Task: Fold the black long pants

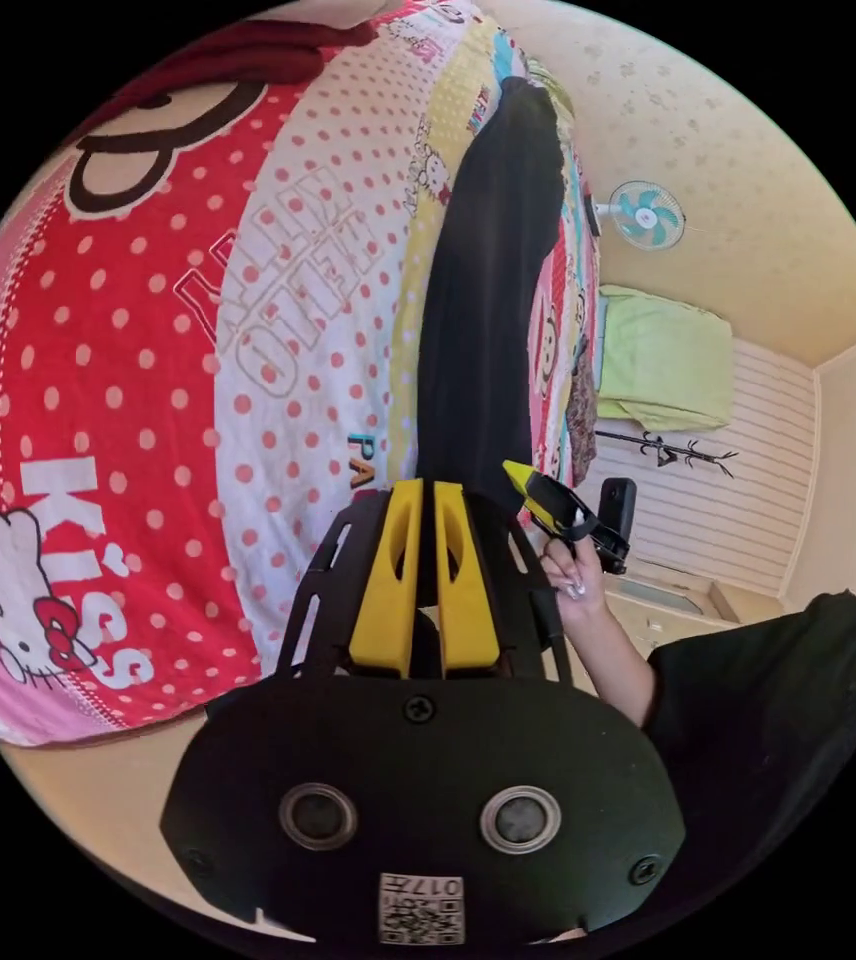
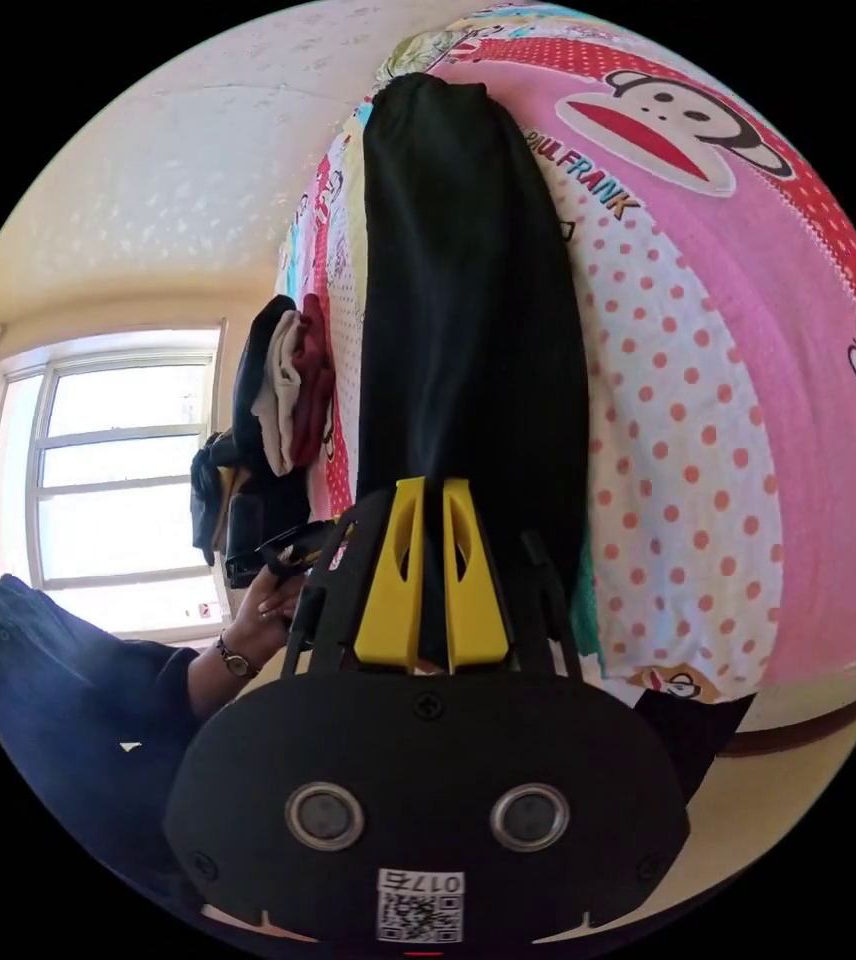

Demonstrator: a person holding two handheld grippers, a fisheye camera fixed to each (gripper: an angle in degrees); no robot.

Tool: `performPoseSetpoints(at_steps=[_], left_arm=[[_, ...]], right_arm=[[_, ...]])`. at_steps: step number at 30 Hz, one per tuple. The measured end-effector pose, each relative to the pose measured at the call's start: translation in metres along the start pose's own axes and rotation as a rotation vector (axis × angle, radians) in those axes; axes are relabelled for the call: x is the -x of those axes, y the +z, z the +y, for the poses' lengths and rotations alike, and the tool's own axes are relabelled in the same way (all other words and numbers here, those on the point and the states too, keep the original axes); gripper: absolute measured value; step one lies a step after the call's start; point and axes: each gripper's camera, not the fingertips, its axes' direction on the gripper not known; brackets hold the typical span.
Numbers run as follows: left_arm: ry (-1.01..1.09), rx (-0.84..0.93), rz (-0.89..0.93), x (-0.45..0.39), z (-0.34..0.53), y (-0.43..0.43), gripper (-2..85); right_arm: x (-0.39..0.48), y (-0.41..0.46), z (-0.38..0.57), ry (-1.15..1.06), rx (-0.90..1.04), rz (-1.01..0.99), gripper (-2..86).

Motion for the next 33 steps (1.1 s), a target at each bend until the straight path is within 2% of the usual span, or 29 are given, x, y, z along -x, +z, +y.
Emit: performPoseSetpoints(at_steps=[5,8,11,14,17,21,26,28,31,33], left_arm=[[0.040,0.042,-0.045,-0.018,0.016,0.020,1.1],[-0.002,0.113,-0.040,-0.009,0.017,0.044,1.5],[-0.021,0.173,-0.015,-0.010,0.016,0.054,2.8],[-0.006,0.162,-0.073,-0.016,0.019,0.048,5.8],[0.042,0.044,-0.049,-0.022,0.013,0.031,10.1],[0.142,-0.101,0.060,-0.028,-0.034,0.021,12.3],[0.175,-0.066,0.131,-0.029,-0.121,0.044,16.4],[0.197,-0.070,0.102,-0.035,-0.153,0.049,16.8],[0.204,-0.047,0.037,-0.032,-0.179,0.062,16.9],[0.191,-0.021,0.084,-0.024,-0.183,0.075,16.5]], right_arm=[[0.015,-0.017,0.008,-0.108,0.059,0.175,2.5],[0.006,0.004,0.015,-0.061,0.101,0.257,2.5],[0.008,-0.002,0.021,-0.030,0.042,0.225,3.1],[-0.004,-0.002,0.019,0.047,0.096,0.171,4.8],[-0.011,-0.031,0.012,0.046,-0.008,0.144,8.1],[-0.039,-0.061,-0.047,0.028,-0.105,-0.009,11.8],[-0.080,-0.061,-0.158,-0.016,-0.057,-0.150,15.2],[-0.085,-0.062,-0.195,-0.031,-0.043,-0.198,16.1],[-0.082,-0.050,-0.241,-0.051,0.029,-0.236,16.7],[-0.074,-0.028,-0.256,-0.073,0.092,-0.281,16.5]])
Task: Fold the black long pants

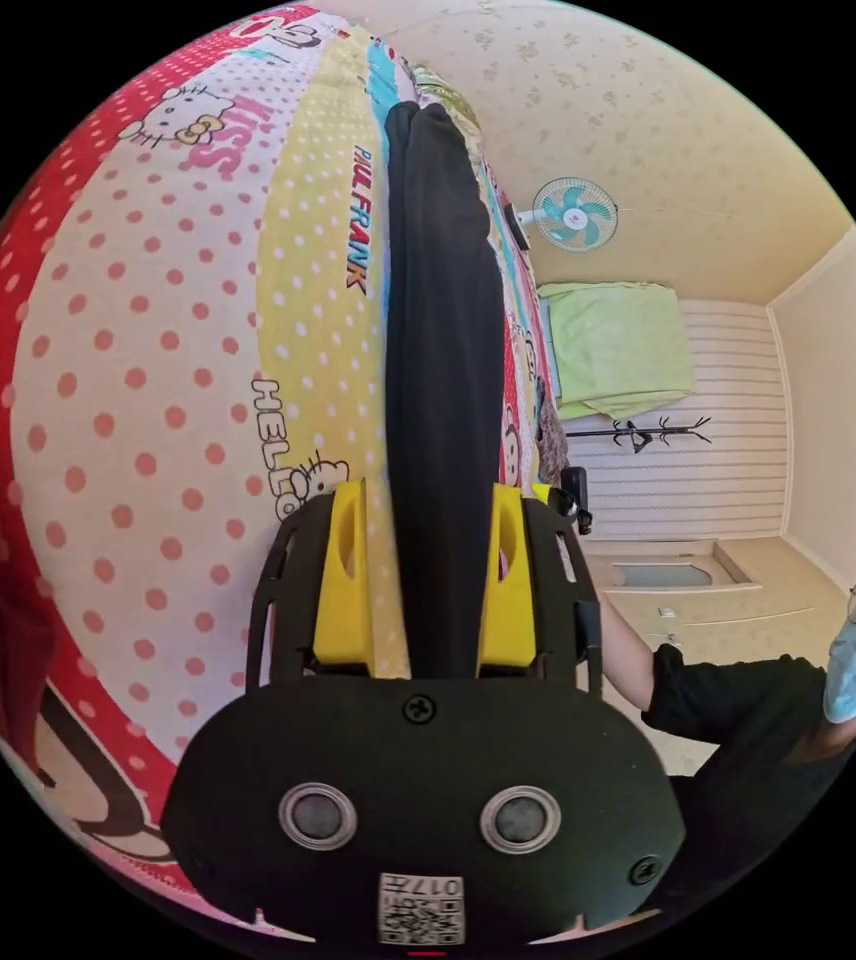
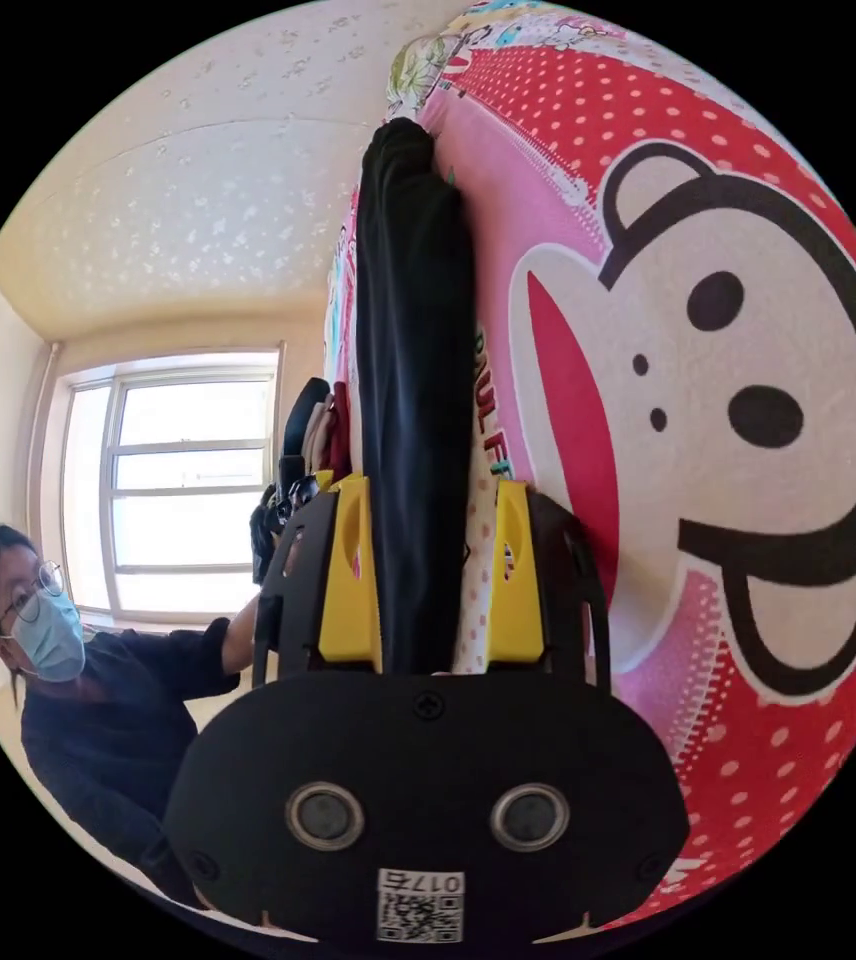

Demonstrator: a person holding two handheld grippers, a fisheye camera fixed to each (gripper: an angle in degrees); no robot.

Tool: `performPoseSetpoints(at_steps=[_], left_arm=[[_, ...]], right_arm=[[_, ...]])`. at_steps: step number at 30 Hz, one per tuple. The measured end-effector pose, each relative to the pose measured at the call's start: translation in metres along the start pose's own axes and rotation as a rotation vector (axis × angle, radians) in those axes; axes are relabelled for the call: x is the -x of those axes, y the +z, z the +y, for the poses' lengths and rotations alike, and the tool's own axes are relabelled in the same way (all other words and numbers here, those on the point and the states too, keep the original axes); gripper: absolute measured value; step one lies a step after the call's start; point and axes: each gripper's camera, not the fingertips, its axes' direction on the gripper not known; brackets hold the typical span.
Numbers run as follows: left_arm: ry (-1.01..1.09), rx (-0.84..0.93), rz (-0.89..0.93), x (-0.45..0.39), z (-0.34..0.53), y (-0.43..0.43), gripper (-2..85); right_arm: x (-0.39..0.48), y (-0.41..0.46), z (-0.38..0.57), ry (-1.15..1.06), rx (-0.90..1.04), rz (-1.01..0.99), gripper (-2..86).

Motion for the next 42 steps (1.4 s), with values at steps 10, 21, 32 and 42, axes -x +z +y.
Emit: performPoseSetpoints(at_steps=[10,21,32,42], left_arm=[[-0.044,0.055,0.167,0.026,0.030,0.057,9.8],[0.147,-0.153,0.421,-0.056,0.094,0.025,4.5],[0.680,-0.372,0.291,-0.386,0.268,-0.059,4.6],[0.662,-0.540,0.197,-0.492,0.279,-0.066,4.6]], right_arm=[[0.007,0.045,0.012,0.042,0.037,-0.127,12.8],[0.159,-0.015,0.081,-0.231,0.029,-0.367,2.2],[0.501,-0.173,0.243,-0.785,0.243,-0.406,0.4],[0.619,-0.201,0.227,-0.869,0.270,-0.280,0.1]])
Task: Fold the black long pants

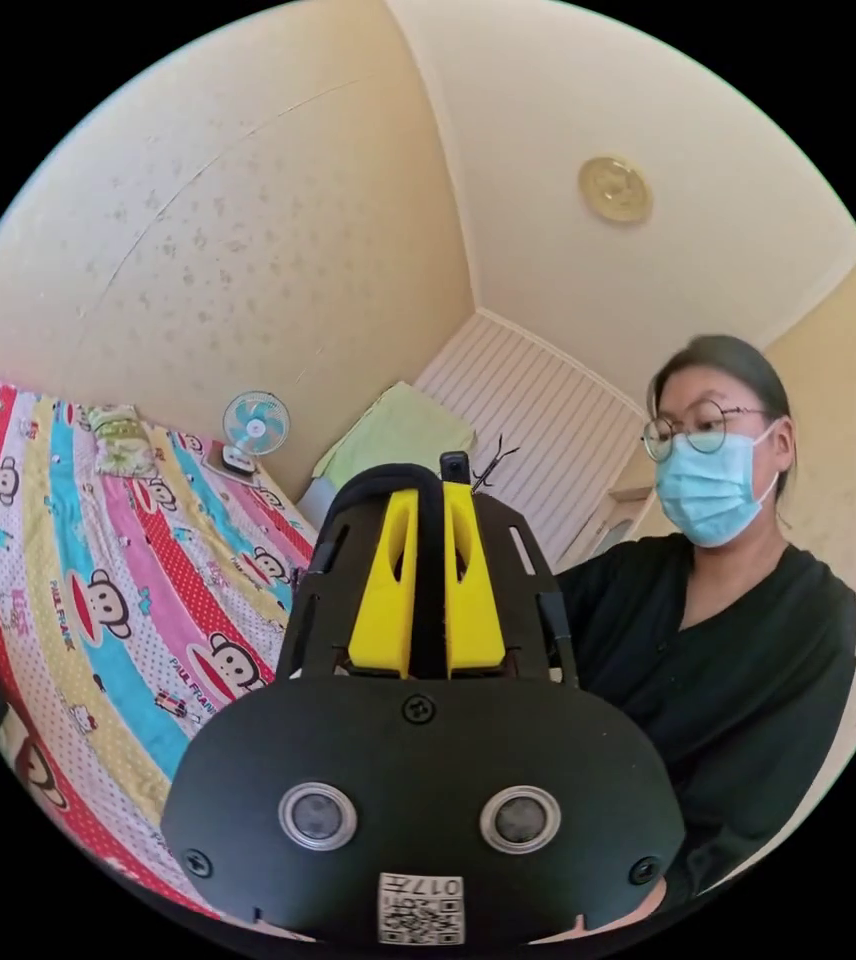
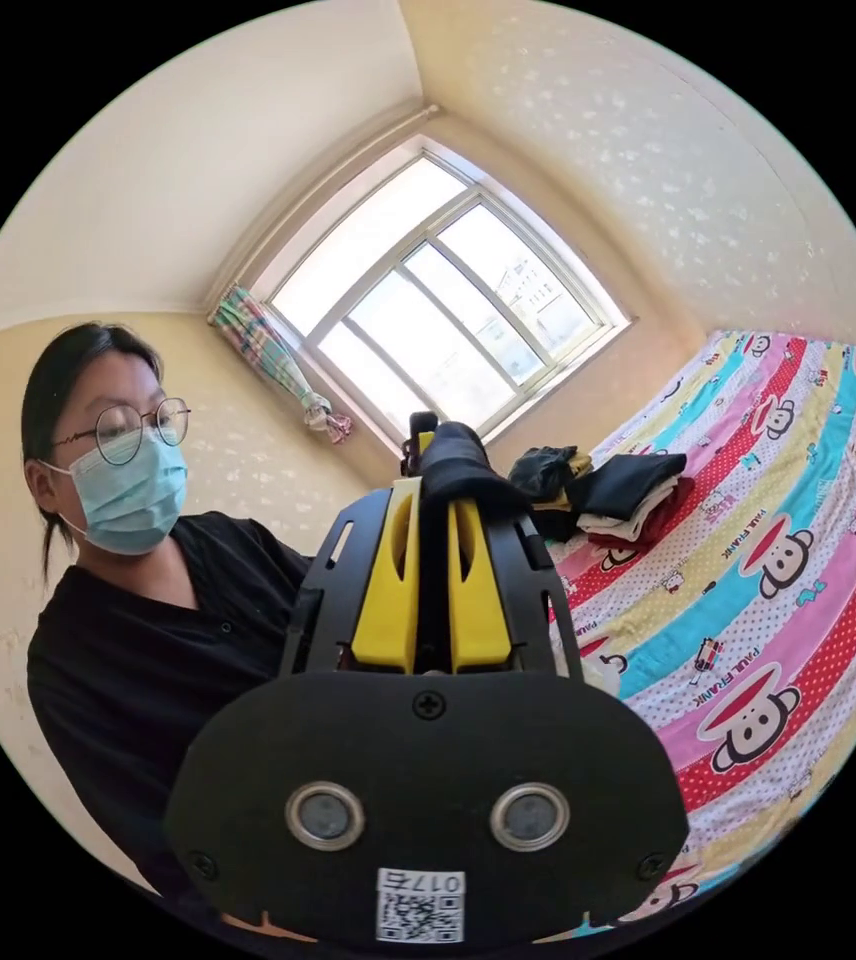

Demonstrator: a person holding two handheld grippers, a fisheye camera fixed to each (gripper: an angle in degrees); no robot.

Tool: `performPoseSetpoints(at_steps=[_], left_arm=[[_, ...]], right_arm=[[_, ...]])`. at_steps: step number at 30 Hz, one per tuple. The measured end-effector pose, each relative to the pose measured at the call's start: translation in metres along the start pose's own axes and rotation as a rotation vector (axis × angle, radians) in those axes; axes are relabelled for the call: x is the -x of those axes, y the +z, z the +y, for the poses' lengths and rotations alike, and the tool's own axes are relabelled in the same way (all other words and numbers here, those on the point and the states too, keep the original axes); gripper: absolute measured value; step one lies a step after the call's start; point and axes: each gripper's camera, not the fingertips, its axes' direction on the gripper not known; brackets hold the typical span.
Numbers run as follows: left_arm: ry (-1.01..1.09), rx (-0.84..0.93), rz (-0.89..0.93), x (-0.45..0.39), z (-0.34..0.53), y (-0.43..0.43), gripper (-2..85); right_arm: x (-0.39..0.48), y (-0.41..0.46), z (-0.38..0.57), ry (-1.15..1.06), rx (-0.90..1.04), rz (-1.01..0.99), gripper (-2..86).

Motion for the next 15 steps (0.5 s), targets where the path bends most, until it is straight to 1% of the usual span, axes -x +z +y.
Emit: performPoseSetpoints(at_steps=[1,3,4,5,7,8,9,10,11,12,13,14,15], left_arm=[[-0.049,-0.014,-0.025,0.019,0.008,0.004,4.6],[-0.126,-0.019,-0.058,0.051,0.016,0.012,4.5],[-0.152,-0.013,-0.095,0.070,0.018,0.018,4.5],[-0.162,-0.008,-0.115,0.080,0.017,0.020,4.5],[-0.204,0.030,-0.230,0.116,0.015,0.032,4.6],[-0.213,0.043,-0.260,0.126,0.015,0.036,4.6],[-0.214,0.073,-0.320,0.144,0.019,0.043,4.6],[-0.233,0.106,-0.383,0.164,0.028,0.050,4.8],[-0.251,0.127,-0.410,0.173,0.035,0.053,4.8],[-0.290,0.171,-0.460,0.193,0.054,0.059,4.9],[-0.317,0.208,-0.499,0.209,0.080,0.065,5.0],[-0.340,0.226,-0.514,0.218,0.096,0.067,5.0],[-0.398,0.263,-0.532,0.234,0.130,0.071,5.1]], right_arm=[[-0.012,0.003,0.000,0.018,-0.003,0.006,0.1],[-0.066,0.012,-0.001,0.111,-0.029,0.014,0.2],[-0.078,0.014,-0.003,0.118,-0.033,0.022,0.2],[-0.101,0.019,-0.008,0.140,-0.036,0.051,0.2],[-0.131,0.030,-0.020,0.159,-0.018,0.138,0.3],[-0.148,0.039,-0.026,0.176,0.000,0.210,0.5],[-0.162,0.051,-0.029,0.188,0.026,0.289,0.7],[-0.171,0.059,-0.028,0.207,0.045,0.326,0.9],[-0.187,0.079,-0.020,0.236,0.100,0.401,1.2],[-0.200,0.100,-0.004,0.245,0.155,0.473,1.7],[-0.206,0.111,0.007,0.249,0.183,0.505,2.0],[-0.219,0.133,0.034,0.266,0.249,0.560,2.9],[-0.233,0.153,0.067,0.307,0.311,0.599,3.8]])
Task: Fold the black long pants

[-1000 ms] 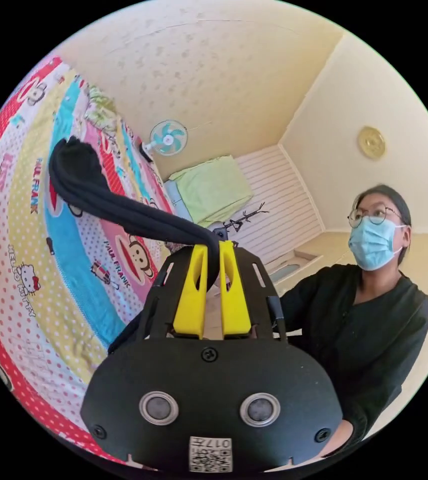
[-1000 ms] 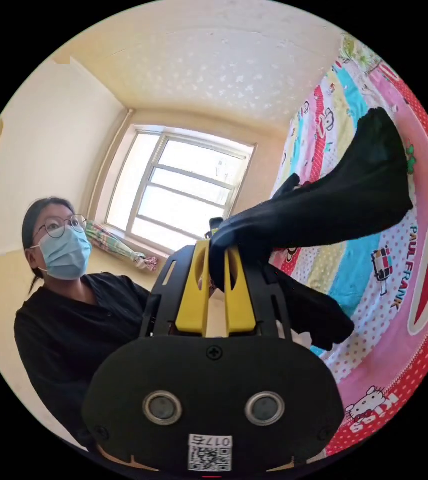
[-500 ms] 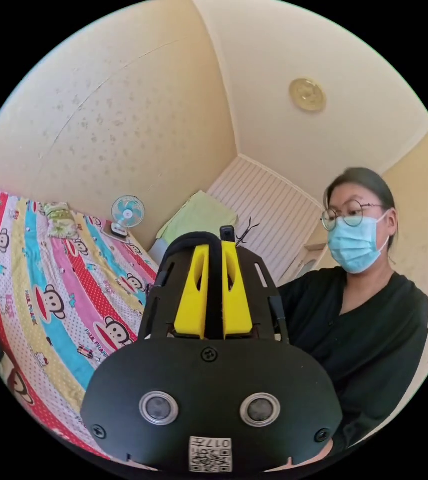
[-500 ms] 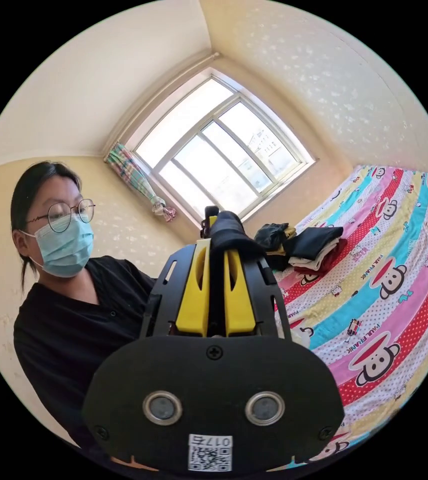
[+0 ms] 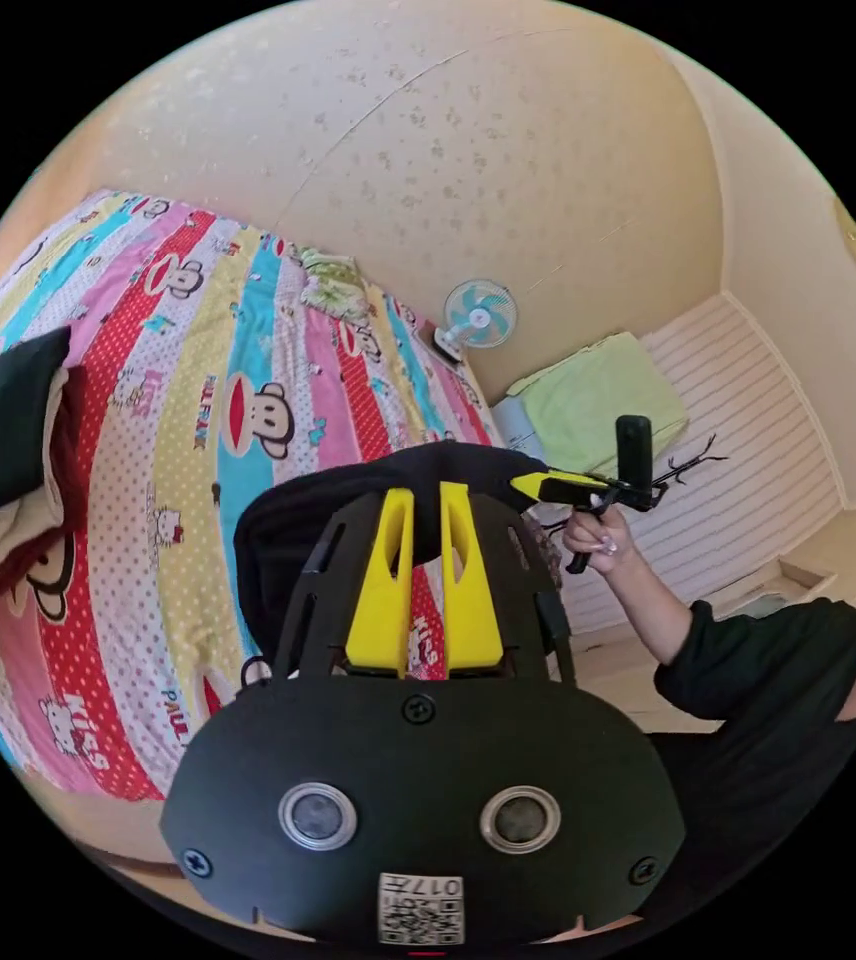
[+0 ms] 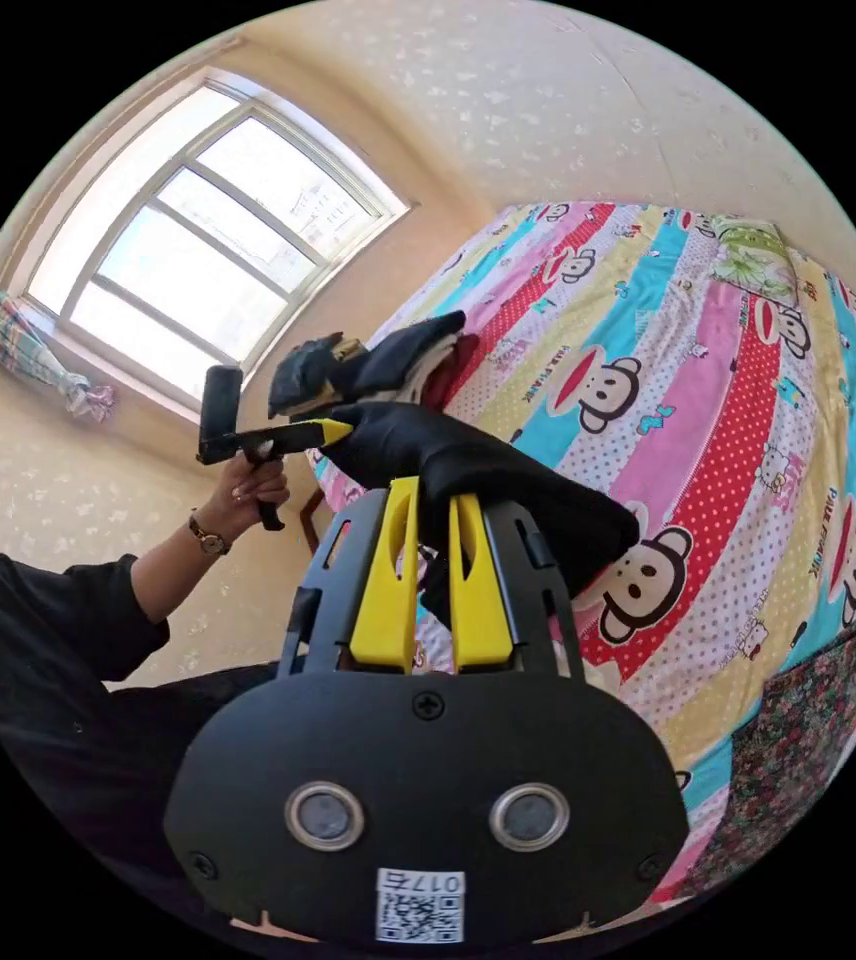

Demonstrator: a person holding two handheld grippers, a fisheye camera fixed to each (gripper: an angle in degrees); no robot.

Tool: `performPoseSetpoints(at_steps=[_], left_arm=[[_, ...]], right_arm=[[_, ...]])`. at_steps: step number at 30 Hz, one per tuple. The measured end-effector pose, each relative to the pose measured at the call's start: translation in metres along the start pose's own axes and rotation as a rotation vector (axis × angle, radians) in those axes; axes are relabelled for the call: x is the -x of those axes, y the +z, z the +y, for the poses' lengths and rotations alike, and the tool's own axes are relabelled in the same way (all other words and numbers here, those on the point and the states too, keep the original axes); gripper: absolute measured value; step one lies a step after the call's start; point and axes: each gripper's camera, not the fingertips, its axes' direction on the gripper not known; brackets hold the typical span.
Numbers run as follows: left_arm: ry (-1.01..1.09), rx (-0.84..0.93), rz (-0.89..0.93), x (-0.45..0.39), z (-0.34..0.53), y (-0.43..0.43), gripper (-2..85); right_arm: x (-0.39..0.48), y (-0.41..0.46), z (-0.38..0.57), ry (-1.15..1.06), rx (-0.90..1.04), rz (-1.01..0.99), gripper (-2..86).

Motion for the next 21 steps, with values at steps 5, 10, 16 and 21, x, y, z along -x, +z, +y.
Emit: performPoseSetpoints(at_steps=[5,10,16,21], left_arm=[[-0.233,0.218,-0.004,0.083,0.116,0.080,9.8],[-0.520,0.126,0.135,0.157,0.184,0.064,16.2],[-0.448,0.024,0.128,0.217,0.092,0.051,20.0],[-0.461,0.165,0.144,0.265,0.031,0.114,21.9]], right_arm=[[-0.042,0.125,0.111,0.198,0.271,-0.017,7.7],[-0.094,0.130,0.169,0.465,0.225,-0.154,13.1],[-0.186,0.118,0.107,0.678,-0.116,-0.456,19.8],[-0.216,0.197,0.016,0.689,-0.025,-0.463,20.8]])
